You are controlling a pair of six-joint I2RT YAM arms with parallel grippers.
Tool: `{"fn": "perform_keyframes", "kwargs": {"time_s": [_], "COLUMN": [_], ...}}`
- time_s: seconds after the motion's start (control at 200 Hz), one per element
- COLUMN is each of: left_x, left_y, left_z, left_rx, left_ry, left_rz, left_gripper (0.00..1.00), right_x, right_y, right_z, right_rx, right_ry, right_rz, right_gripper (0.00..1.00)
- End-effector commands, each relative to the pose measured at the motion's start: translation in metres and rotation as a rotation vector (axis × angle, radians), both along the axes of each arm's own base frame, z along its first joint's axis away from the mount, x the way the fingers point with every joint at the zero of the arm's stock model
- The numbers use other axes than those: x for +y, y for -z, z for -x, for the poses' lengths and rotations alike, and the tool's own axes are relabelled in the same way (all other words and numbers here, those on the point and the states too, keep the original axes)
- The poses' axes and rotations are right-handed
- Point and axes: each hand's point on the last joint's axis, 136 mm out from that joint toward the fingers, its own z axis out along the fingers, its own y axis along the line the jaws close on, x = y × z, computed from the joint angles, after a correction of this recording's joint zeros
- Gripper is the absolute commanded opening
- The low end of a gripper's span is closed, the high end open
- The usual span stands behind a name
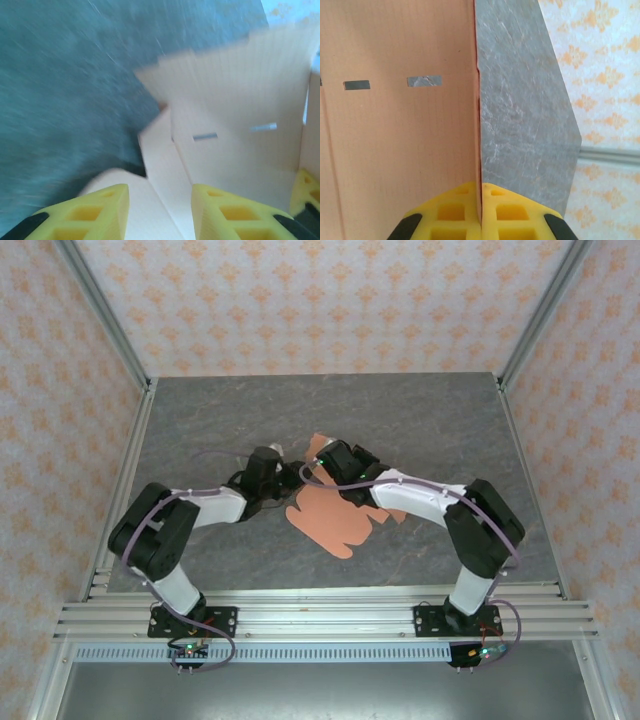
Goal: Fold the paper box
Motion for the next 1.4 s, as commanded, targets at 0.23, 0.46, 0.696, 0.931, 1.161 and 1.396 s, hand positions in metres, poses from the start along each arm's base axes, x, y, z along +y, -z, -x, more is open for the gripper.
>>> {"fn": "perform_keyframes", "kwargs": {"time_s": [0.23, 0.46, 0.696, 0.931, 1.161, 1.396], "left_x": [0.033, 0.0, -0.034, -0.035, -0.029, -0.048], "left_y": [-0.054, -0.059, -0.046, -0.022, -0.01, -0.011], "left_z": [0.002, 0.005, 0.007, -0.012, -0.016, -0.016], "left_rx": [-0.181, -0.25, -0.341, -0.289, -0.248, -0.271], "left_ry": [0.151, 0.341, 0.51, 0.482, 0.45, 0.505], "left_rz": [-0.263, -0.217, -0.425, -0.499, -0.551, -0.485], "left_gripper": [0.51, 0.58, 0.63, 0.64, 0.64, 0.63], "right_x": [0.002, -0.006, -0.006, -0.006, -0.007, -0.008], "right_y": [-0.03, -0.039, -0.044, -0.041, -0.042, -0.041], "right_z": [-0.006, -0.001, 0.0, 0.0, 0.0, -0.001], "right_rx": [0.161, 0.202, 0.241, 0.258, 0.256, 0.26], "right_ry": [-0.19, -0.196, -0.197, -0.192, -0.19, -0.18], "right_rz": [-0.213, -0.312, -0.348, -0.349, -0.345, -0.342], "right_gripper": [0.0, 0.0, 0.0, 0.0, 0.0, 0.0]}}
